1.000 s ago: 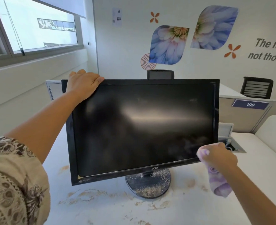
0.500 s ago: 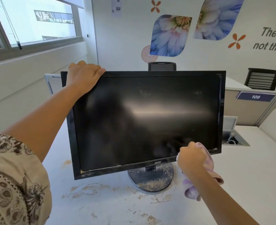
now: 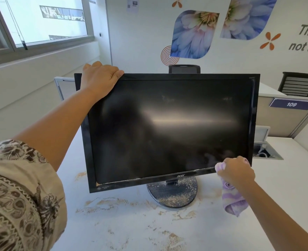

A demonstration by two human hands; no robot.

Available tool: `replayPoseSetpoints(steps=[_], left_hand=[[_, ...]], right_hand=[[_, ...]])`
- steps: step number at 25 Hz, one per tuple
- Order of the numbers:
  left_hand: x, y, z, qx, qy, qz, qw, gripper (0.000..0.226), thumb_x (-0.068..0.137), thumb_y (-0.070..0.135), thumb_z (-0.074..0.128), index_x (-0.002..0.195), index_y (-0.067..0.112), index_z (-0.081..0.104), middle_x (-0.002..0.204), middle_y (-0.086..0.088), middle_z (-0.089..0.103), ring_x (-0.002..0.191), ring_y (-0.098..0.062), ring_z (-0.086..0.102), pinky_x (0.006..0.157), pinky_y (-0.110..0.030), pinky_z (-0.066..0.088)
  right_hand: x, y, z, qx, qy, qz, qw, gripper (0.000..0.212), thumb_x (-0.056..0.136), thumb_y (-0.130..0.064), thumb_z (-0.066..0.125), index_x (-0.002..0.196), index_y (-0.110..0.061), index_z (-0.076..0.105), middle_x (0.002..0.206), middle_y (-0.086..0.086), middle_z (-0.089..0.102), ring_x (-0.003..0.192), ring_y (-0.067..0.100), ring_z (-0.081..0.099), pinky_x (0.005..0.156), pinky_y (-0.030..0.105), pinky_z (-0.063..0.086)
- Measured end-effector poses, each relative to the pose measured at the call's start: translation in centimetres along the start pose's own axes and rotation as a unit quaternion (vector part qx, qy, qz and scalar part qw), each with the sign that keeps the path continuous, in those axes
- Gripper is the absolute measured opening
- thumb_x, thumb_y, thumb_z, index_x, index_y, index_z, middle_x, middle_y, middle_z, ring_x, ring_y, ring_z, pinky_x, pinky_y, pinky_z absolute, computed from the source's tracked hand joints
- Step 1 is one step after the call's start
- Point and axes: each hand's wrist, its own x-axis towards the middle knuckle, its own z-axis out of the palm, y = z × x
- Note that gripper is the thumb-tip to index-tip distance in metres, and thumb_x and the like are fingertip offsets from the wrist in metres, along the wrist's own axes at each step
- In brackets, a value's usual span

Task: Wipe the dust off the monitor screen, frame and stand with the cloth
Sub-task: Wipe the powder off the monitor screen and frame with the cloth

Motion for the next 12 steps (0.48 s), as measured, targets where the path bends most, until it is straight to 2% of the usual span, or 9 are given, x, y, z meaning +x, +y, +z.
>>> replayPoseSetpoints(steps=[3, 5, 7, 9, 12], left_hand=[[0.0, -0.1, 0.2, 0.002, 0.001, 0.000, 1.000, 0.054, 0.097, 0.045, 0.020, 0.101, 0.013, 0.063, 0.101, -0.013, 0.066, 0.103, -0.035, 0.049, 0.089, -0.046, 0.032], [0.1, -0.1, 0.2, 0.002, 0.001, 0.000, 1.000, 0.054, 0.097, 0.045, 0.020, 0.102, 0.013, 0.063, 0.101, -0.013, 0.066, 0.102, -0.035, 0.050, 0.090, -0.047, 0.033], [0.0, -0.2, 0.2, 0.001, 0.004, -0.003, 1.000, 0.054, 0.097, 0.046, 0.020, 0.102, 0.013, 0.063, 0.100, -0.014, 0.065, 0.102, -0.035, 0.050, 0.091, -0.048, 0.032], [-0.2, -0.2, 0.1, 0.000, 0.007, -0.007, 1.000, 0.054, 0.097, 0.045, 0.020, 0.101, 0.013, 0.063, 0.100, -0.014, 0.065, 0.103, -0.035, 0.049, 0.091, -0.047, 0.032], [-0.4, 0.1, -0.2, 0.006, -0.005, -0.010, 1.000, 0.052, 0.098, 0.042, 0.018, 0.099, 0.012, 0.061, 0.101, -0.014, 0.064, 0.103, -0.035, 0.047, 0.090, -0.047, 0.031]], right_hand=[[-1.7, -2.6, -0.1, -0.049, 0.024, -0.067, 0.996, 0.022, 0.082, -0.021, 0.051, 0.101, -0.016, 0.059, 0.107, 0.012, 0.058, 0.101, 0.034, 0.056, 0.081, 0.037, 0.043], [-3.2, -5.0, -0.1, -0.026, 0.032, -0.090, 0.995, 0.032, 0.076, -0.008, 0.031, 0.089, -0.016, 0.059, 0.090, 0.007, 0.062, 0.089, 0.032, 0.060, 0.079, 0.035, 0.044], [-4.3, -7.2, -0.2, -0.040, 0.025, -0.099, 0.994, 0.032, 0.081, -0.014, 0.028, 0.082, -0.019, 0.059, 0.089, 0.004, 0.066, 0.086, 0.030, 0.059, 0.084, 0.034, 0.045], [-5.1, -9.2, -0.2, -0.072, 0.036, -0.131, 0.988, 0.034, 0.091, -0.024, 0.030, 0.093, -0.020, 0.063, 0.097, 0.005, 0.067, 0.094, 0.028, 0.059, 0.090, 0.034, 0.045], [-6.7, -11.8, -0.2, -0.062, 0.034, -0.140, 0.988, 0.038, 0.097, -0.033, 0.032, 0.108, -0.017, 0.065, 0.105, 0.003, 0.065, 0.104, 0.023, 0.057, 0.093, 0.031, 0.042]])
